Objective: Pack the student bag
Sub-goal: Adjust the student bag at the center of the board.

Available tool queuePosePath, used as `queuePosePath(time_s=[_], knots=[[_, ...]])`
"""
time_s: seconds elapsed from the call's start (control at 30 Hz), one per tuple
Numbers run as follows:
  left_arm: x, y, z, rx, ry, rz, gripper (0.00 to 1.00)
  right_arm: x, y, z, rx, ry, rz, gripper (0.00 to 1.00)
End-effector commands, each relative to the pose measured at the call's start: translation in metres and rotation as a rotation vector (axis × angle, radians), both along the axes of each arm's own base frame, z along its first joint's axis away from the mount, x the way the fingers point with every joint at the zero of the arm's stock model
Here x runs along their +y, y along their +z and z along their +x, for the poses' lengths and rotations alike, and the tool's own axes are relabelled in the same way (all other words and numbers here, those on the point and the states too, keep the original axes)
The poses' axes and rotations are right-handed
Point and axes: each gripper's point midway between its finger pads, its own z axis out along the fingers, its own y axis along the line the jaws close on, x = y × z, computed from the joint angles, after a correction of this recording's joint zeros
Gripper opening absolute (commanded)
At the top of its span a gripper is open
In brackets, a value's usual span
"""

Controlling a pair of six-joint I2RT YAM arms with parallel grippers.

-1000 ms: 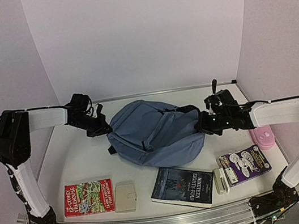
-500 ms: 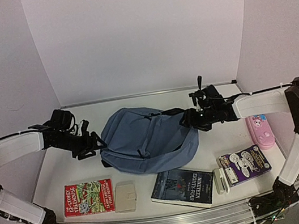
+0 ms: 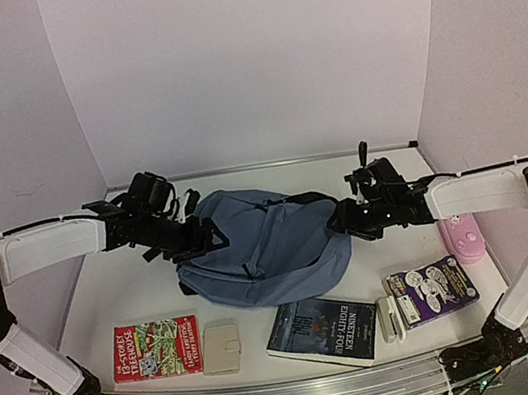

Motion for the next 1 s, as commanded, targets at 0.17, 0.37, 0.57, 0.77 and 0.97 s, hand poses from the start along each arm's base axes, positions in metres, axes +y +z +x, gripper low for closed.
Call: queuePosePath(time_s=[0.17, 0.37, 0.57, 0.77, 0.97], knots=[[-0.059, -0.001, 0.005, -0.040, -0.063, -0.020, 0.74, -0.015, -0.003, -0.011, -0.015, -0.038, -0.021, 0.12], [-0.112, -0.004, -0.002, -0.067, -0.141, -0.009, 0.75, -0.019, -0.020, -0.019, 0.013, -0.047, -0.024, 0.07], [-0.165, -0.006, -0.004, -0.125, -0.197, -0.017, 0.76, -0.020, -0.034, -0.025, 0.012, -0.047, 0.008, 0.14], [-0.200, -0.018, 0.004, -0.151, -0.230, -0.051, 0.80, -0.012, -0.029, -0.035, -0.037, -0.024, 0.156, 0.07], [-0.221, -0.044, 0.009, -0.141, -0.267, -0.052, 0.81, -0.004, -0.019, -0.042, -0.078, 0.004, 0.272, 0.00]])
